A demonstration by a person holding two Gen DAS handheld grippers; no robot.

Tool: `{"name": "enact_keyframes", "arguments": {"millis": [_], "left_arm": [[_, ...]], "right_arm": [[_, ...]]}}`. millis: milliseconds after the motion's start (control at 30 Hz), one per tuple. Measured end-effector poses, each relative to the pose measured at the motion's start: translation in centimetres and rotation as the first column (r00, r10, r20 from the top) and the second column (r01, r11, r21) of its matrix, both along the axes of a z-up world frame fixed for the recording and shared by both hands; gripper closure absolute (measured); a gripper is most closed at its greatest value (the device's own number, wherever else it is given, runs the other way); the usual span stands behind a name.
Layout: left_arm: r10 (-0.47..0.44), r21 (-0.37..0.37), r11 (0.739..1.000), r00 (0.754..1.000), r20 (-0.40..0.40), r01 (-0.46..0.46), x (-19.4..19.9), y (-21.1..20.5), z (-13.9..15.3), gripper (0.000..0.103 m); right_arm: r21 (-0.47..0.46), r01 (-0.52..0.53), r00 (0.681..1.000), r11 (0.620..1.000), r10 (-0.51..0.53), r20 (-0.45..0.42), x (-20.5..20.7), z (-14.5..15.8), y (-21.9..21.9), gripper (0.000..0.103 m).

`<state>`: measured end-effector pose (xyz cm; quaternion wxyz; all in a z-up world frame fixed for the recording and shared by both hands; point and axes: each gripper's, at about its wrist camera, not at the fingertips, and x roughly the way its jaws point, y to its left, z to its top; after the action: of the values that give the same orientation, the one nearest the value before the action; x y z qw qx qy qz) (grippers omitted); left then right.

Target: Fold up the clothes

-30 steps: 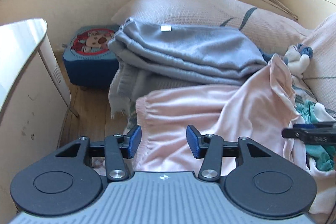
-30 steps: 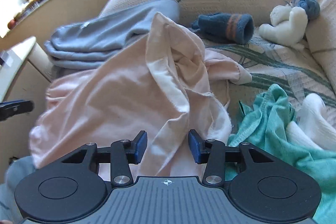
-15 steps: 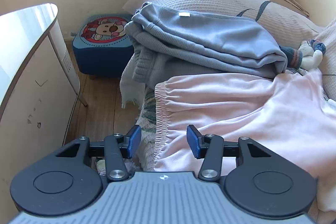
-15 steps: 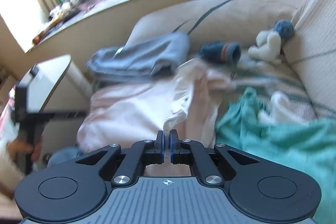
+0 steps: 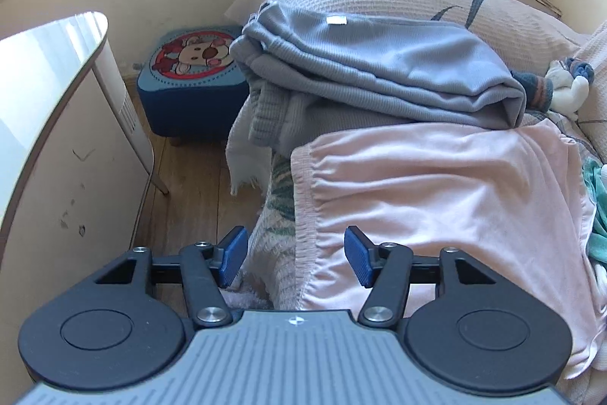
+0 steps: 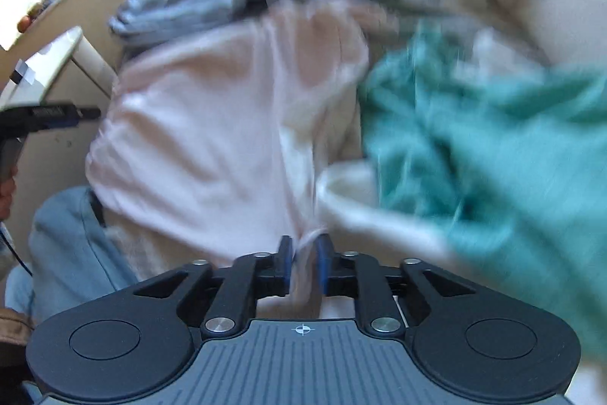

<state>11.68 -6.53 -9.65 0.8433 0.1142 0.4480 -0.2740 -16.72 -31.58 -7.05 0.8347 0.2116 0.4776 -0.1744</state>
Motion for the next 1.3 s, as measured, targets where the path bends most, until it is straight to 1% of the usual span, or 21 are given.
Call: {"name": "enact_keyframes", "arguments": {"millis": [33,67,133,167,200,233,300,400,500,600,667,700,733,800,867,967,1000,1100,1200,1267,1300], "left_arm": [[-0.001,0.004,1.000,1.000,0.009,0.001,0.1,-0.2,0.1,0.048],[-0.001,0.008,1.000,1.000,0.014,0.001,0.3,-0.3,0.2,0.048],[0.000,0.015,1.000,1.000,0.019,0.000,0.7,-0.7,0.2,0.048],[0.000,0.019,1.000,1.000,0.021,0.000,1.0,-0.9,0.2,0.048],[-0.001,0.023,1.000,1.000,0.024,0.000,1.2,-1.0,0.2,0.048],[0.000,0.027,1.000,1.000,0.026,-0.001,1.3,-1.2,0.3,0.048],[0.005,0.030,1.000,1.000,0.024,-0.005,1.6,-1.2,0.2,0.048],[0.013,0.026,1.000,1.000,0.007,-0.013,2.0,-1.2,0.0,0.048],[-0.004,0.020,1.000,1.000,-0.004,0.004,2.0,-1.3,-0.2,0.048],[-0.049,0.010,0.999,0.999,-0.008,0.049,1.8,-1.9,-0.5,0.048],[-0.065,0.007,0.998,0.998,-0.022,0.065,2.1,-2.4,-1.1,0.048],[-0.059,0.007,0.998,0.998,-0.036,0.060,2.3,-2.6,-1.4,0.050],[-0.052,0.003,0.999,0.997,-0.049,0.052,2.5,-2.7,-1.7,0.051],[-0.037,-0.020,0.999,0.997,-0.063,0.036,2.9,-2.7,-1.7,0.053],[-0.035,-0.028,0.999,0.998,-0.054,0.033,3.0,-2.5,-1.5,0.053],[-0.033,-0.011,0.999,0.999,-0.020,0.033,3.3,-2.6,-0.9,0.053],[-0.033,-0.009,0.999,0.999,-0.009,0.033,3.5,-2.7,-0.6,0.053],[-0.026,-0.008,1.000,1.000,0.006,0.026,4.1,-2.8,-0.3,0.052],[-0.020,0.015,1.000,1.000,0.001,0.020,4.4,-3.2,-1.0,0.052],[-0.005,0.034,0.999,1.000,-0.008,0.005,4.6,-3.3,-1.6,0.052],[0.003,0.038,0.999,1.000,-0.014,-0.002,4.7,-3.3,-1.8,0.052]], "right_arm": [[-0.022,-0.006,0.999,1.000,0.007,0.035,0.1,1.2,-0.3,0.076],[-0.064,-0.009,0.997,0.998,0.013,0.071,0.3,2.5,-0.7,0.071],[-0.176,-0.006,0.990,0.984,0.031,0.136,1.3,4.3,-1.5,0.035],[-0.230,0.001,0.985,0.973,0.039,0.169,2.0,4.8,-2.3,0.033],[-0.260,0.008,0.980,0.965,0.045,0.195,2.9,4.9,-3.2,0.033],[-0.264,0.009,0.978,0.964,0.046,0.203,3.9,4.8,-4.0,0.034],[-0.266,0.006,0.981,0.964,0.046,0.189,6.2,3.8,-5.9,0.035],[-0.272,-0.077,0.987,0.959,0.112,0.115,9.0,2.2,-7.1,0.040],[-0.268,-0.144,0.984,0.952,0.168,0.066,10.9,0.7,-7.1,0.043],[-0.260,-0.183,0.979,0.948,0.199,0.036,11.9,-0.5,-7.1,0.058],[-0.253,-0.183,0.981,0.950,0.193,0.016,12.5,-1.1,-7.4,0.062],[-0.256,-0.169,0.983,0.952,0.182,0.029,12.5,-0.8,-7.6,0.073],[-0.259,-0.155,0.984,0.953,0.172,0.042,12.5,-0.5,-7.8,0.088],[-0.263,-0.127,0.986,0.956,0.150,0.068,12.5,0.2,-8.3,0.099],[-0.268,-0.099,0.987,0.958,0.128,0.093,12.5,0.9,-8.7,0.100],[-0.275,-0.059,0.986,0.960,0.098,0.132,12.6,2.0,-9.4,0.101],[-0.292,-0.056,0.985,0.955,0.101,0.142,12.9,2.6,-9.5,0.101],[-0.308,-0.059,0.987,0.949,0.103,0.127,14.1,2.4,-10.1,0.101],[-0.324,-0.063,0.989,0.944,0.103,0.110,15.3,2.2,-10.7,0.101],[-0.325,-0.066,0.992,0.943,0.096,0.077,16.1,0.6,-11.1,0.100],[-0.305,-0.063,0.995,0.950,0.085,0.059,16.4,-0.2,-11.4,0.098]]}}
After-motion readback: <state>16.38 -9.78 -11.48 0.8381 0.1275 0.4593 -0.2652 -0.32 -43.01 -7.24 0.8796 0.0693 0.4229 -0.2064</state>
